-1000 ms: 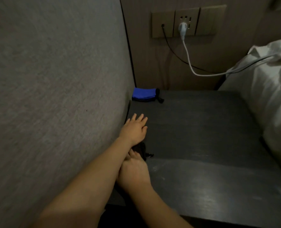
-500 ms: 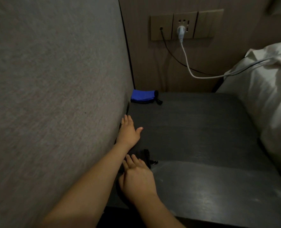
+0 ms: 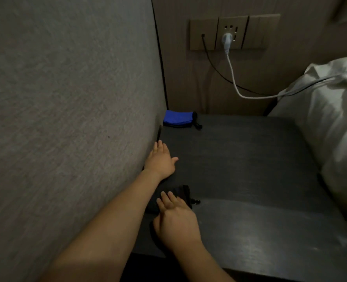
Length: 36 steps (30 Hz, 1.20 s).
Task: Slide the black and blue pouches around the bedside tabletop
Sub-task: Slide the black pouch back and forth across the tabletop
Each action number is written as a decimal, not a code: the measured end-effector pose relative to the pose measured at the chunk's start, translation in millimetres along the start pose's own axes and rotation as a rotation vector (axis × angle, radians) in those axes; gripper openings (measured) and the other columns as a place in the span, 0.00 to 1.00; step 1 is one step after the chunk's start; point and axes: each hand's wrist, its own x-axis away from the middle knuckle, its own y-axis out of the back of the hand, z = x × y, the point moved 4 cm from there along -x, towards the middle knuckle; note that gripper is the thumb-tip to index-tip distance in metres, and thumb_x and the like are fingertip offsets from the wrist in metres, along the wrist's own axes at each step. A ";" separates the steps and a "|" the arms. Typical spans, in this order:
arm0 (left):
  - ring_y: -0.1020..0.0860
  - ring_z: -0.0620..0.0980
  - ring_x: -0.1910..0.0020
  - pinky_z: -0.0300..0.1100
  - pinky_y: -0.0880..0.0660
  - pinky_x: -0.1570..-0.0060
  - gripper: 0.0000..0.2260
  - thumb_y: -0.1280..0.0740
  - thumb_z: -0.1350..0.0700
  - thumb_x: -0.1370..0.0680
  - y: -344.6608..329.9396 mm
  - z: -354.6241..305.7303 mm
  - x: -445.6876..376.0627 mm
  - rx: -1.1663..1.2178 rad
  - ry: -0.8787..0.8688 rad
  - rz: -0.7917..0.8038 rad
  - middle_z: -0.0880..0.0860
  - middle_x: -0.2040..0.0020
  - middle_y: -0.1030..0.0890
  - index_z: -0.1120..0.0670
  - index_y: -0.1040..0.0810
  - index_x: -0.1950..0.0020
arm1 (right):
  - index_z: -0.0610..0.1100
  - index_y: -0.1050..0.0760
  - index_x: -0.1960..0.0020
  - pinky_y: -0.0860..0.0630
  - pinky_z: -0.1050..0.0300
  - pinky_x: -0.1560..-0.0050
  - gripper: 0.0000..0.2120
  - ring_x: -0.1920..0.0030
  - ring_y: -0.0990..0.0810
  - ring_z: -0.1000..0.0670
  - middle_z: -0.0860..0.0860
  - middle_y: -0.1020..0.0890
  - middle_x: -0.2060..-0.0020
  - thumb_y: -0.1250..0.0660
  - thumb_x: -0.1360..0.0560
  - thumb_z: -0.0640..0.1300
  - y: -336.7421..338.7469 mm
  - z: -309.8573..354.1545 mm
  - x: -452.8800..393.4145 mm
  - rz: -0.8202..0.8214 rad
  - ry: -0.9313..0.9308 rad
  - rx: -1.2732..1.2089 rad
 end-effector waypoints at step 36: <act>0.53 0.57 0.21 0.48 0.49 0.23 0.29 0.46 0.57 0.18 -3.0 -22.0 0.5 -0.138 0.029 0.050 0.62 0.21 0.56 0.64 0.56 0.23 | 0.45 0.21 0.40 0.25 0.55 0.42 0.18 0.36 0.24 0.52 0.51 0.22 0.37 0.32 0.30 0.42 149.1 -236.6 116.6 -0.242 -0.546 0.356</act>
